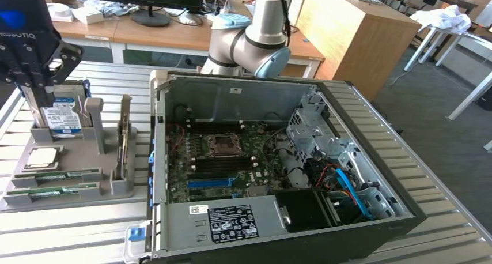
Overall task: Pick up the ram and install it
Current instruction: 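Pick up the ram and move it above insertion slot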
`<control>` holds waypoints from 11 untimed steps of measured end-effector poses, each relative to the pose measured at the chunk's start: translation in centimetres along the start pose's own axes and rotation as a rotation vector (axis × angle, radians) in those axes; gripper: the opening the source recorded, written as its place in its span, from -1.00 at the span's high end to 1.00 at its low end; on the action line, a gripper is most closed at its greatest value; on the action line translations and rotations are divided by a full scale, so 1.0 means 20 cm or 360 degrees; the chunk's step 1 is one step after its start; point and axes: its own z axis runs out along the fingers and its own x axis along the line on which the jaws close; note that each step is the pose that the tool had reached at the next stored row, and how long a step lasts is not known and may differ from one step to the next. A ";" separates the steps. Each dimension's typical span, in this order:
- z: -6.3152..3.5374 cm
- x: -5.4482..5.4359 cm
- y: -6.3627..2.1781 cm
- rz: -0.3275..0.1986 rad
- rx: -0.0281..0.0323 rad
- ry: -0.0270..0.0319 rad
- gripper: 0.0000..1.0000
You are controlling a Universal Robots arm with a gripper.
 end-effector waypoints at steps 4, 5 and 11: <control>0.001 0.00 0.000 -0.0092 -0.00029 0.00039 0.80; 0.001 0.00 0.000 -0.0117 -0.00038 0.00050 0.80; 0.002 0.00 0.000 -0.0258 -0.00081 0.00110 0.80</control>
